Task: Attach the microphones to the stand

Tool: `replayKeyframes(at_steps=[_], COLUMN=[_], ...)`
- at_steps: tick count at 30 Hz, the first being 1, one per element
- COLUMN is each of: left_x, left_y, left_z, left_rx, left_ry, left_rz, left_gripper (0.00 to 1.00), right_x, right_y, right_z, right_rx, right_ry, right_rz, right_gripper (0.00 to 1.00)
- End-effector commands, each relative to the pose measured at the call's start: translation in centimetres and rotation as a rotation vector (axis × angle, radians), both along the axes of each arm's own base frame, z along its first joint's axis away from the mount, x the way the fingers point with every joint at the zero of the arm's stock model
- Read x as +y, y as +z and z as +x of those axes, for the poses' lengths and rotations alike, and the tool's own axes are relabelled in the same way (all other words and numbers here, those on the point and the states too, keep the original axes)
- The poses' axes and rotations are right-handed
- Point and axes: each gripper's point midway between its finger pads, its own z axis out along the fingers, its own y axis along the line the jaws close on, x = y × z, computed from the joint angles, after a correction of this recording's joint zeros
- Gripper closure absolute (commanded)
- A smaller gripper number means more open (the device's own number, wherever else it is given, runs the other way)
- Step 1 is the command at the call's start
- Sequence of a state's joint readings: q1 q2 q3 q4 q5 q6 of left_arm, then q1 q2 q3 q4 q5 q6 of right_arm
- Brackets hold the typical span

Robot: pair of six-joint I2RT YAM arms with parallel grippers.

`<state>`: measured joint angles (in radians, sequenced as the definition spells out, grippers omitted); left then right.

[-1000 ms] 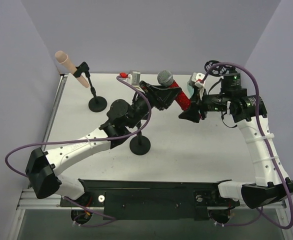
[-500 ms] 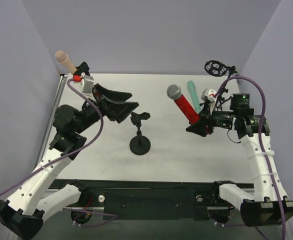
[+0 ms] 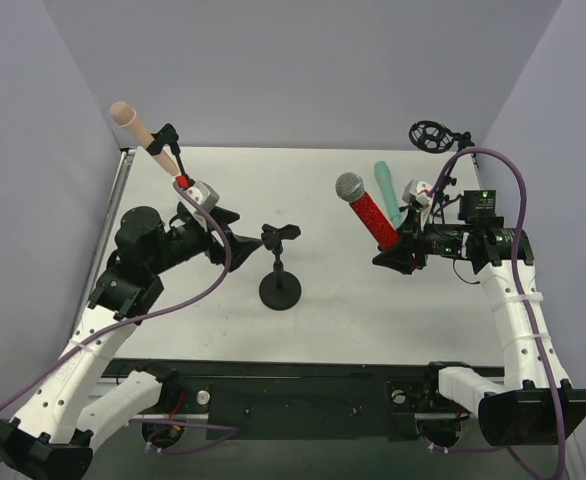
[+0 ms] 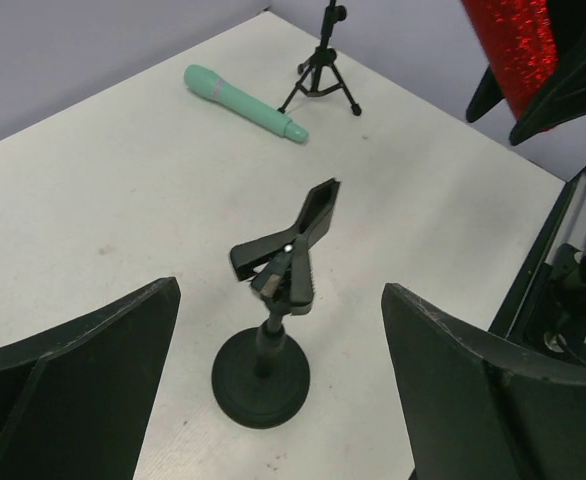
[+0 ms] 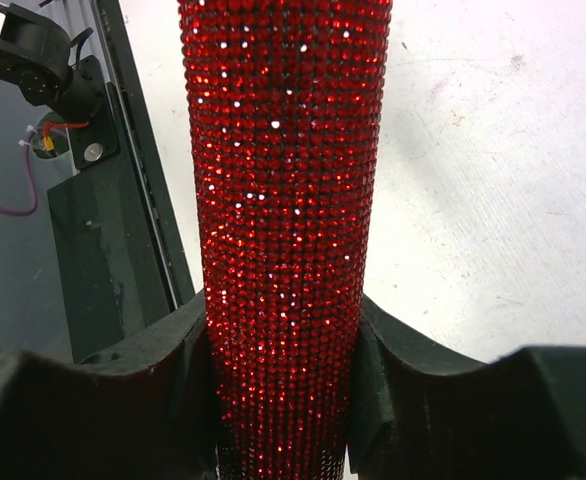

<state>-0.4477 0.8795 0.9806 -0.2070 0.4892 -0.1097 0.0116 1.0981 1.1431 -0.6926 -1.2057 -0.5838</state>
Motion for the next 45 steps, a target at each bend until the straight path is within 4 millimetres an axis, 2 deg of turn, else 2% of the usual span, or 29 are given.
replayKeyframes(at_steps=[1,5,9,12,16,18,21,24,27,33,38,44,45], left_x=[1.3,1.9,1.7,1.5,-0.2,-1.2,-1.4,-1.7,-2.5,-3.8,-4.3,-4.9,-5.0], left_y=[0.3,0.5,0.5,-0.5,-1.7,-1.9,-2.4,-3.2,-3.4,-4.5,-3.9,-4.3,-4.4], left_z=[0.7,1.8,2.4,3.1,2.1,1.4,2.0,3.0,3.3,2.9,2.8,2.8,2.8], left_rx=[-0.020,-0.017,-0.019,-0.042,-0.103,-0.197,-0.283,-0.268,-0.238,-0.248,-0.259,-0.219,-0.215], left_ry=[-0.025,-0.018,-0.029,-0.046,-0.200,-0.281,-0.298,-0.318,-0.377,-0.441,-0.459,-0.490,-0.492], left_rz=[-0.060,-0.147,-0.152,-0.115,-0.103,-0.100,-0.064,-0.042,-0.070,-0.064,-0.074,-0.083,-0.082], left_gripper=[0.06,0.03,0.03,0.03,0.03,0.03,0.03,0.03,0.03,0.03,0.03,0.16,0.21], right_x=[0.5,0.6,0.7,0.7,0.8,0.8,0.9,1.0,1.0,0.9,1.0,1.0,1.0], right_y=[0.6,-0.1,-0.3,-0.5,-0.7,-0.7,-0.6,-0.6,-0.6,-0.6,-0.8,-0.7,-0.8], right_z=[0.1,0.1,0.1,-0.1,-0.4,-0.4,-0.4,-0.6,-0.6,-0.5,-0.4,-0.4,-0.4], right_rx=[-0.056,-0.056,-0.059,-0.064,-0.084,-0.086,-0.085,-0.086,-0.085,-0.087,-0.077,-0.078,-0.075], right_ry=[0.064,0.078,0.088,0.094,0.104,0.100,0.099,0.102,0.098,0.096,0.094,0.096,0.096], right_rz=[0.050,0.051,0.052,0.056,0.062,0.066,0.075,0.083,0.082,0.085,0.086,0.088,0.088], right_gripper=[1.00,1.00,1.00,1.00,1.00,1.00,1.00,1.00,1.00,1.00,1.00,1.00,1.00])
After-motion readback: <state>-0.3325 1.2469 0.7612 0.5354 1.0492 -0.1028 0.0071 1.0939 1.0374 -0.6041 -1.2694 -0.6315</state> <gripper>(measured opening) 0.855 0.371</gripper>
